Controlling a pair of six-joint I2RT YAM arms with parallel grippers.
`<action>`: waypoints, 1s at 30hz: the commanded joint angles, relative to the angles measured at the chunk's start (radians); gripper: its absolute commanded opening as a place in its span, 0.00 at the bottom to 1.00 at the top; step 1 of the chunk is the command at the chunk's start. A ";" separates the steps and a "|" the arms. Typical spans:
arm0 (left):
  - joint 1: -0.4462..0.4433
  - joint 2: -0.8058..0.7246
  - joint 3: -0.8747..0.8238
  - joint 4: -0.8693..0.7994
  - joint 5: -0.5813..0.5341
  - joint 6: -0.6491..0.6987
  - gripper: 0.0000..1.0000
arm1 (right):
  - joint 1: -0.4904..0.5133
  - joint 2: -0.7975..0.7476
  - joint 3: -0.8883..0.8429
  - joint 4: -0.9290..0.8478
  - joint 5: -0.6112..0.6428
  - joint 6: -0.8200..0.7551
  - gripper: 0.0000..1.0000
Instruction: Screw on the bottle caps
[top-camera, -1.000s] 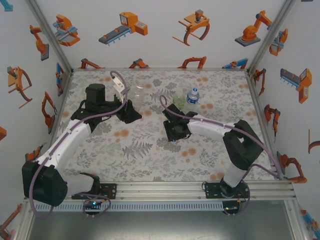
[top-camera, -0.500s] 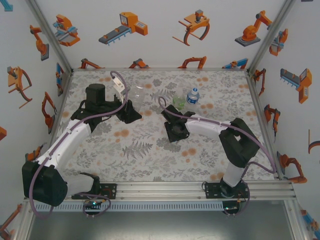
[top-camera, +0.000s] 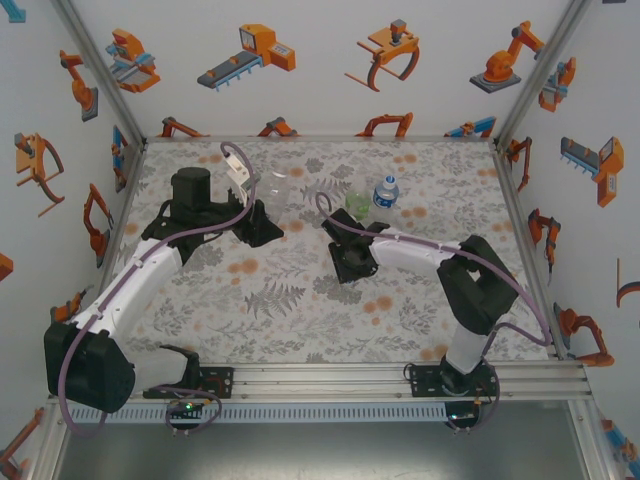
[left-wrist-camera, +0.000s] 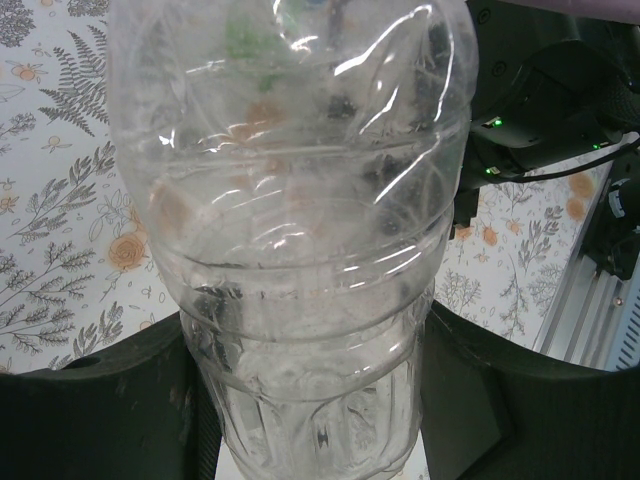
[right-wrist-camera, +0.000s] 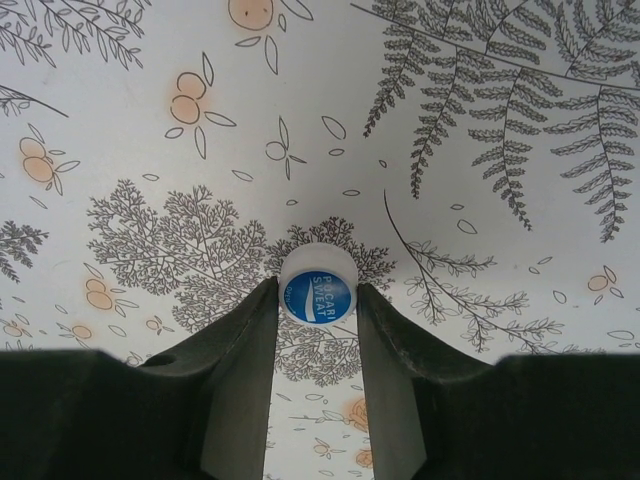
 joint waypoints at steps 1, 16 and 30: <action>-0.005 -0.019 0.035 -0.013 0.009 0.018 0.00 | 0.006 0.017 0.028 -0.024 0.020 -0.014 0.36; -0.007 -0.030 0.033 -0.028 0.036 0.059 0.00 | 0.004 -0.173 -0.020 0.064 -0.043 -0.119 0.24; -0.091 -0.051 0.089 -0.221 0.044 0.287 0.00 | -0.014 -0.575 -0.076 0.136 -0.266 -0.433 0.17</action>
